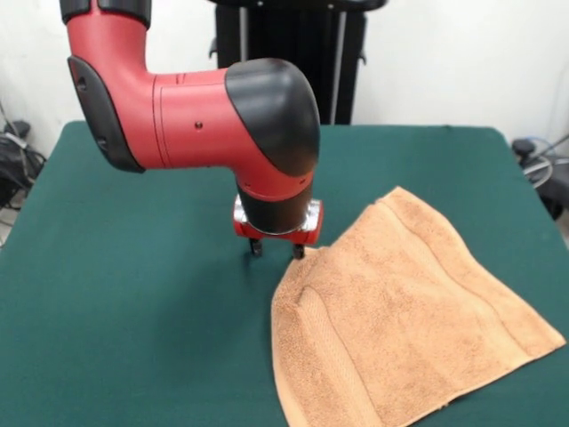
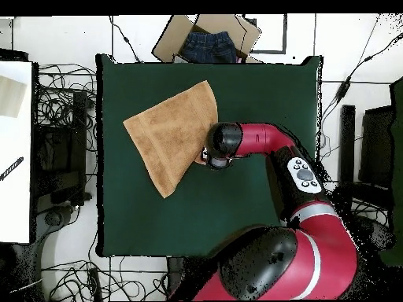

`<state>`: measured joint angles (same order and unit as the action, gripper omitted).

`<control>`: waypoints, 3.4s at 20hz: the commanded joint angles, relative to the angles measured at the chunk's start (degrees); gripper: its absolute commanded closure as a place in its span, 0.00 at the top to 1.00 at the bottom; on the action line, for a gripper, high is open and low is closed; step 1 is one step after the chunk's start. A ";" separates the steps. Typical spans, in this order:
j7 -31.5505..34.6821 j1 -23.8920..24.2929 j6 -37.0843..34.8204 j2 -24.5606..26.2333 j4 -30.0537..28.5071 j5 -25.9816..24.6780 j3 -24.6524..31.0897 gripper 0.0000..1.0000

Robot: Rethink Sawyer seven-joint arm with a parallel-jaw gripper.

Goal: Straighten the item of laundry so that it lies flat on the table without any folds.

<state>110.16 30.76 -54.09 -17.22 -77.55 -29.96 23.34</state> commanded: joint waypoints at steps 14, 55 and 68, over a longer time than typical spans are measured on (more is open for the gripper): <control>0.14 0.33 12.92 0.10 0.51 -6.52 -2.48 1.00; 8.27 -5.53 18.42 6.49 5.41 -4.01 -2.25 1.00; 16.23 -11.19 24.29 8.02 5.09 0.06 -6.29 1.00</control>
<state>110.16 24.18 -47.90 -18.66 -74.04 -30.36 17.35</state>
